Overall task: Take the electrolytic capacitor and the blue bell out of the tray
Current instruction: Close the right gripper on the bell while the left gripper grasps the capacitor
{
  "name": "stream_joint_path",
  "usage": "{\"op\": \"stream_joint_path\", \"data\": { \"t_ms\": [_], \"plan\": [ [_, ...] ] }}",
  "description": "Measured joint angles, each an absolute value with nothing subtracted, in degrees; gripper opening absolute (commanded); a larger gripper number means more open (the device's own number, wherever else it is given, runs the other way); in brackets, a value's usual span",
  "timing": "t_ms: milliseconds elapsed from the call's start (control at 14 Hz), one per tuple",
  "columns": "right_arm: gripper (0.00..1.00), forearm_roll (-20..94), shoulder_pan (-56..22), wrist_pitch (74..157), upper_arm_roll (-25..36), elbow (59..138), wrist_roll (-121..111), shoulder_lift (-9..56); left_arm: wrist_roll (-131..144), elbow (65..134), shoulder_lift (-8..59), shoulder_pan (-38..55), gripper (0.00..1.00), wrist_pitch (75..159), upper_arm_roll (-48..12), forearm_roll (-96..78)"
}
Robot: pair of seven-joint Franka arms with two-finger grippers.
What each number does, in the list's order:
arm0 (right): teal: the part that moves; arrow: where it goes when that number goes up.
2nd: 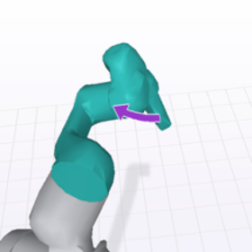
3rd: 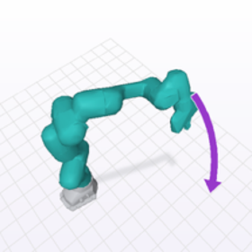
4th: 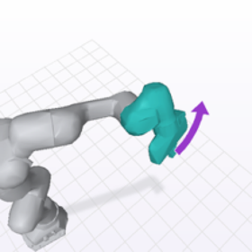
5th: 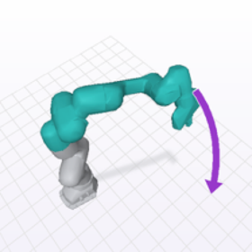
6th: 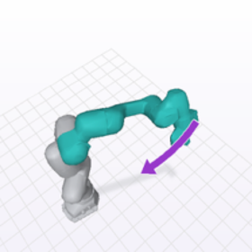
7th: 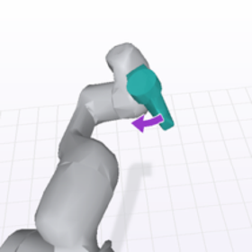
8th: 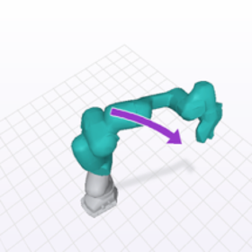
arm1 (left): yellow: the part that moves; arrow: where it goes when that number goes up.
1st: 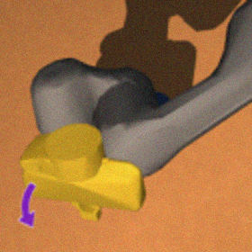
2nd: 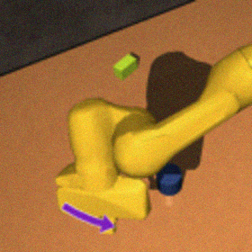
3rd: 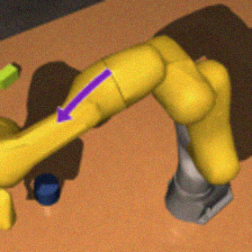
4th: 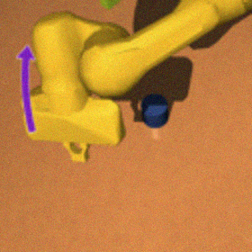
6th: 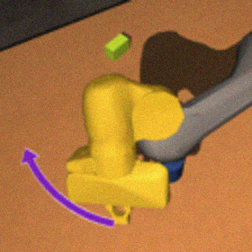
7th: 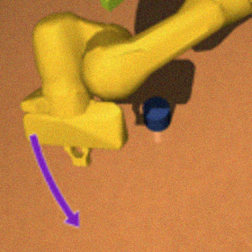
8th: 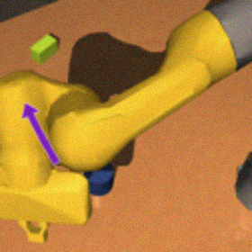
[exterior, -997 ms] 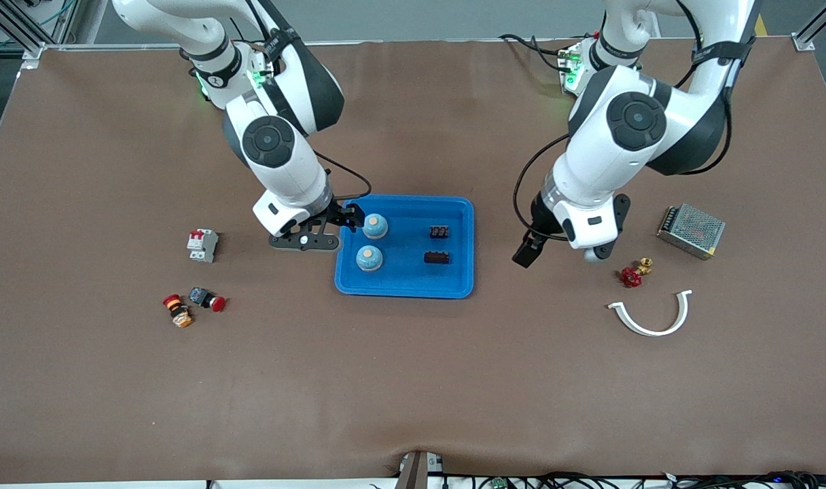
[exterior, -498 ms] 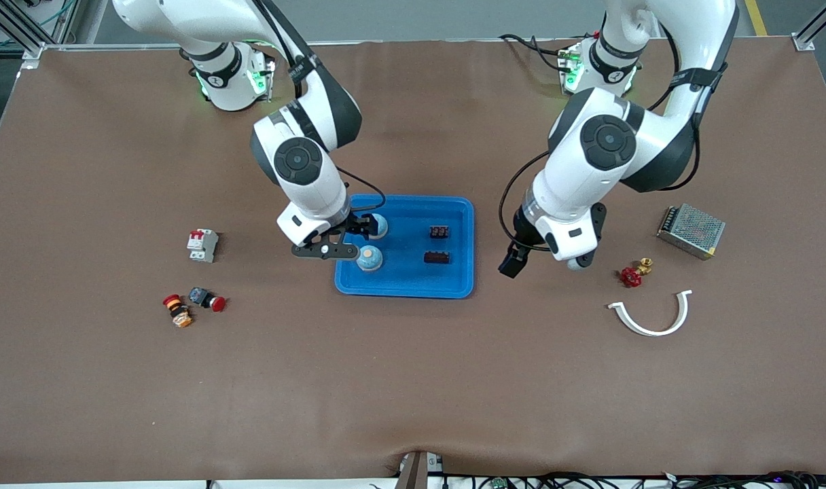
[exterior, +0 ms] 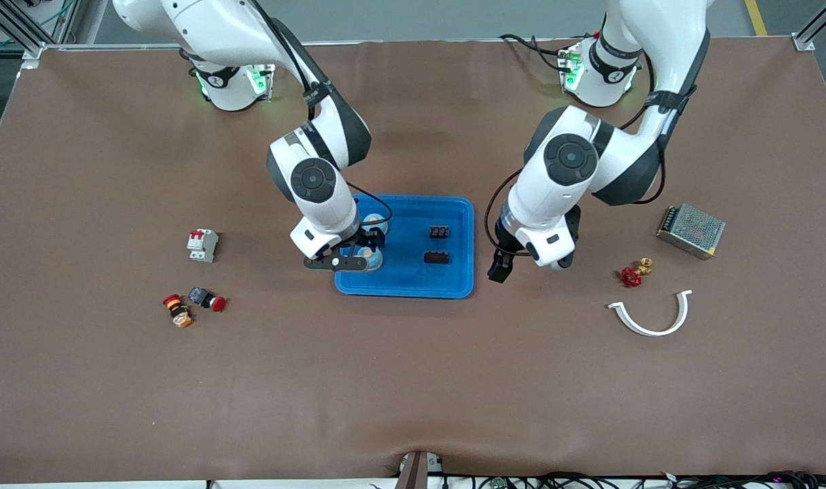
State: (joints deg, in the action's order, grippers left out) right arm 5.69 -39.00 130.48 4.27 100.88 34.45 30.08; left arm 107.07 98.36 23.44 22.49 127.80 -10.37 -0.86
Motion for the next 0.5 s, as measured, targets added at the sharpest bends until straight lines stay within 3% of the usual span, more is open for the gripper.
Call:
{"op": "stream_joint_path", "data": {
  "t_ms": [498],
  "plan": [
    [1.0,5.7,-40.6,135.3,4.2,100.8,35.8,34.4,119.0,95.2,29.0,27.2,1.0,128.3,-10.3,2.5]
  ]
}}
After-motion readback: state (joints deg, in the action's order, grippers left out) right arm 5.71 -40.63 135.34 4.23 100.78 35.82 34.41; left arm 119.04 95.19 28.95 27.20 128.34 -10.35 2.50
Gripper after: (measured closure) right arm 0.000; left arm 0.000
